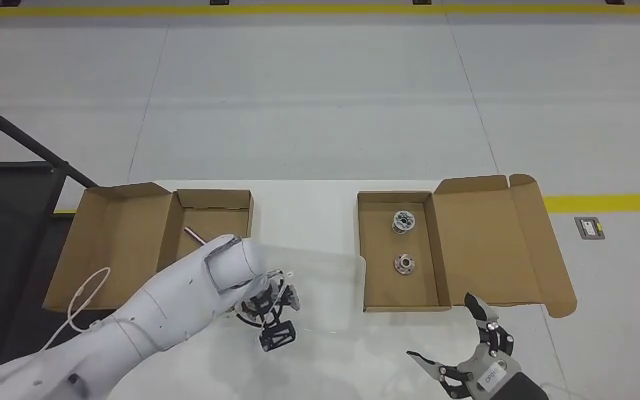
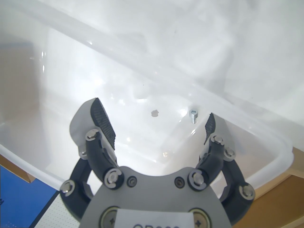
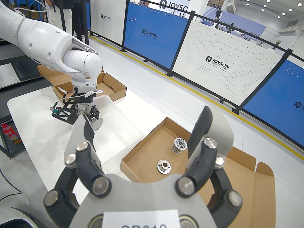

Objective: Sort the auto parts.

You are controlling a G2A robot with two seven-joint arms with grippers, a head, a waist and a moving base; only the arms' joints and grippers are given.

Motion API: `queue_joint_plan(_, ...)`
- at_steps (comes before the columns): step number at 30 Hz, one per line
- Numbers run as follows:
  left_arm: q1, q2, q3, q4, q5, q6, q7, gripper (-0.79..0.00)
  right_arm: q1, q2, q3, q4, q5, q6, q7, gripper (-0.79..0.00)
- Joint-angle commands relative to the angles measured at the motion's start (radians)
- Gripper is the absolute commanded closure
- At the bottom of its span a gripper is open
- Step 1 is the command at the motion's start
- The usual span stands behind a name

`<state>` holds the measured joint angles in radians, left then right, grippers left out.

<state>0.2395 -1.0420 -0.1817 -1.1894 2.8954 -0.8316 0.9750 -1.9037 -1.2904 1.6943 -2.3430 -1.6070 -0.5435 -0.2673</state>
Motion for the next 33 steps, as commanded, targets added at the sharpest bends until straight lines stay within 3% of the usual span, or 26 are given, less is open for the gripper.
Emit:
queue_joint_plan(1,-0.001,-0.003,0.001,0.007,-0.005,-0.009,-0.006,-0.785,0.000,0.000,0.000,0.000,0.000,0.000,0.000,-0.785)
queue_joint_plan(6,-0.003,-0.010,0.012,0.031,-0.005,-0.036,-0.022,-0.770,0.000,0.000,0.000,0.000,0.000,0.000,0.000,-0.785)
queue_joint_plan(7,-0.002,-0.011,0.012,0.037,-0.004,-0.040,-0.026,-0.733,0.000,0.000,0.000,0.000,0.000,0.000,0.000,-0.785)
queue_joint_plan(11,0.002,-0.017,0.012,0.051,-0.002,-0.052,-0.038,-0.705,0.000,0.000,0.000,0.000,0.000,0.000,0.000,-0.785)
queue_joint_plan(12,0.003,-0.019,0.012,0.055,0.001,-0.059,-0.046,-0.656,0.000,0.000,0.000,0.000,0.000,0.000,0.000,-0.785)
queue_joint_plan(19,0.004,-0.032,0.012,0.084,-0.006,-0.074,-0.061,-0.594,0.000,0.000,0.000,0.000,0.000,0.000,0.000,-0.785)
queue_joint_plan(20,0.005,-0.034,0.012,0.089,0.000,-0.078,-0.064,-0.579,0.000,0.000,0.000,0.000,0.000,0.000,0.000,-0.785)
queue_joint_plan(22,0.007,-0.036,0.012,0.095,0.010,-0.079,-0.065,-0.468,0.000,0.000,0.000,0.000,0.000,0.000,0.000,-0.785)
queue_joint_plan(27,0.011,-0.042,0.012,0.108,0.035,-0.084,-0.070,-0.388,0.000,0.000,0.000,0.000,0.000,0.000,0.000,-0.785)
queue_joint_plan(33,0.006,-0.050,0.012,0.110,0.046,-0.080,-0.067,-0.372,0.000,0.000,0.000,0.000,0.000,0.000,0.000,-0.785)
